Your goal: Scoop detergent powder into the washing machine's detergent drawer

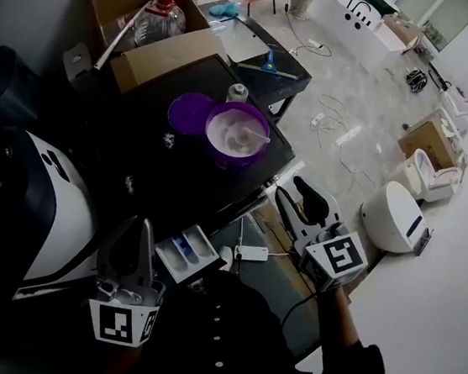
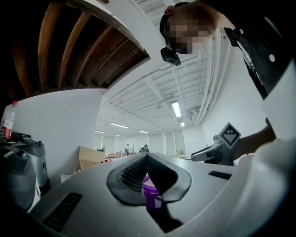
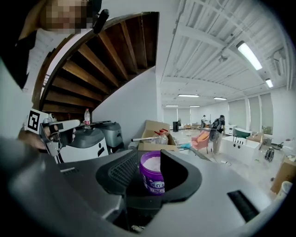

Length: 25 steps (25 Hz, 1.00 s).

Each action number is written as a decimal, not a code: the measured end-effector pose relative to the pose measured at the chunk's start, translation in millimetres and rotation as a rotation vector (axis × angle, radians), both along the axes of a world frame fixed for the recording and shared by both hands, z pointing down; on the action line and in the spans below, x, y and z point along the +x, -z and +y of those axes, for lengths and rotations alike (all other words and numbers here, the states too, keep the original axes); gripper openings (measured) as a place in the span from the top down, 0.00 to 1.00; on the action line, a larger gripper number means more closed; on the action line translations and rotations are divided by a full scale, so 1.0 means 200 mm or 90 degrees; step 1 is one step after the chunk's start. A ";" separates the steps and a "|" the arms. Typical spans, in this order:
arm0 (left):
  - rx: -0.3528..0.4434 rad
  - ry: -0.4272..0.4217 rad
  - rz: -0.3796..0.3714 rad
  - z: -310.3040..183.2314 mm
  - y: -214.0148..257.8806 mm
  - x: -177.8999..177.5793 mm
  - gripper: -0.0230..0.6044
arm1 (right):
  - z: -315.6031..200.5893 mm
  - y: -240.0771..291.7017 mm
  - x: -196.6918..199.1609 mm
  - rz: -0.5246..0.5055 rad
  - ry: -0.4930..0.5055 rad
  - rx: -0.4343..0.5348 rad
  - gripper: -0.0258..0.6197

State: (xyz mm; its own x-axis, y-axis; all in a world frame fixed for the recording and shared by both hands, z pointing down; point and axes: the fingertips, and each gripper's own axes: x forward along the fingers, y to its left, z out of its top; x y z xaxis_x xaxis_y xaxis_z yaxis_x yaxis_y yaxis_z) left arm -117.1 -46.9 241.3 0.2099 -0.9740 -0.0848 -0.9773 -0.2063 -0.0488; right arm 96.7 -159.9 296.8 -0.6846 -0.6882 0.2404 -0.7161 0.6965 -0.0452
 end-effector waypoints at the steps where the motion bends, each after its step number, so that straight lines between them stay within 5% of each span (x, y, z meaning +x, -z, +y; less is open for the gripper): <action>1: 0.001 0.002 -0.003 -0.02 0.00 0.00 0.94 | -0.04 -0.03 -0.01 0.018 0.019 -0.015 0.72; 9: -0.035 0.027 -0.008 -0.14 -0.12 -0.03 0.94 | -0.41 -0.27 -0.11 0.203 0.122 -0.079 0.74; 18: -0.080 0.063 -0.013 -0.21 -0.22 -0.03 0.94 | -0.63 -0.52 -0.26 0.424 0.316 -0.157 0.74; 25: -0.145 0.082 0.012 -0.24 -0.36 -0.04 0.94 | -0.69 -0.67 -0.29 0.515 0.406 -0.248 0.74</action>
State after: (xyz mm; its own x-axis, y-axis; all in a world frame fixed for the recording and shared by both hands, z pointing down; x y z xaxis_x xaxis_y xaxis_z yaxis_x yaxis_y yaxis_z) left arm -125.2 -95.3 312.8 0.0832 -0.9871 0.1370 -0.9965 -0.0835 0.0037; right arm 39.5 -298.2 431.6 -0.4298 -0.0436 0.9019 -0.1477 0.9888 -0.0226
